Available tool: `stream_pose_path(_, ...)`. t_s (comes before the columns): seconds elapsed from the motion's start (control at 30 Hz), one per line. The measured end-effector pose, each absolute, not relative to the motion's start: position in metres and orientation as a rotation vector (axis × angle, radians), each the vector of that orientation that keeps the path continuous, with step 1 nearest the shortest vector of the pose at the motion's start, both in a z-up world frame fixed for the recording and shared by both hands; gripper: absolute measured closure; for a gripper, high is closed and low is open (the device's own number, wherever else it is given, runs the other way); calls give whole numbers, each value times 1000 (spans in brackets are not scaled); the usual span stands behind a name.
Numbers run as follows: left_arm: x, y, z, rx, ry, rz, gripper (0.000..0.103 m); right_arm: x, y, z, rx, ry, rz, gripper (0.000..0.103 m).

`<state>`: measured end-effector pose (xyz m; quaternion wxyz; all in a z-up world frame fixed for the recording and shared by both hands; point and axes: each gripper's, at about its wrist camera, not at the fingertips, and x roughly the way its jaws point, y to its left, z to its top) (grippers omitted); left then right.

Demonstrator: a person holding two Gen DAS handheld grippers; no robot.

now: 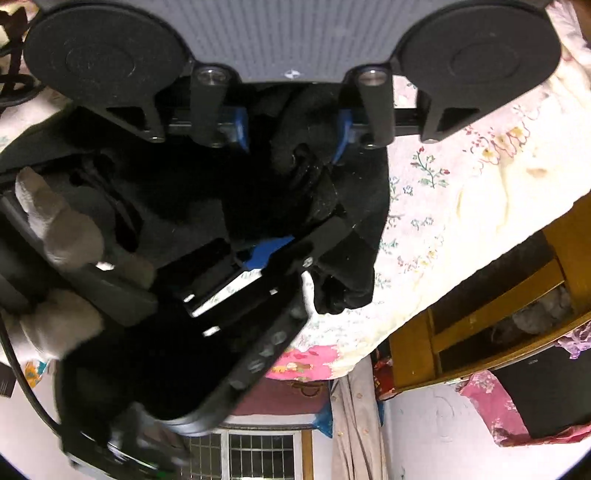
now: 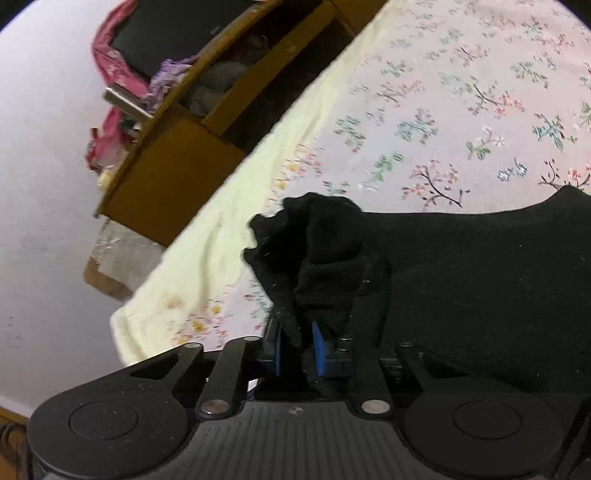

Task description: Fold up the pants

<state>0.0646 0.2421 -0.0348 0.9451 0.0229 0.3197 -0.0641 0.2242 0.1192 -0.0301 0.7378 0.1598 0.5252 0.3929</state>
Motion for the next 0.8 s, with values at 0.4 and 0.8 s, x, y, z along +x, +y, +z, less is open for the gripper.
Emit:
stream_pose_path(0.4,81,227,-12,-51,620,-240,63,211,65,2,473,1053,867,101)
stream_pose_path(0.8,108,153,18,11,557,-498,64,190,-42,38,549,931,769,101)
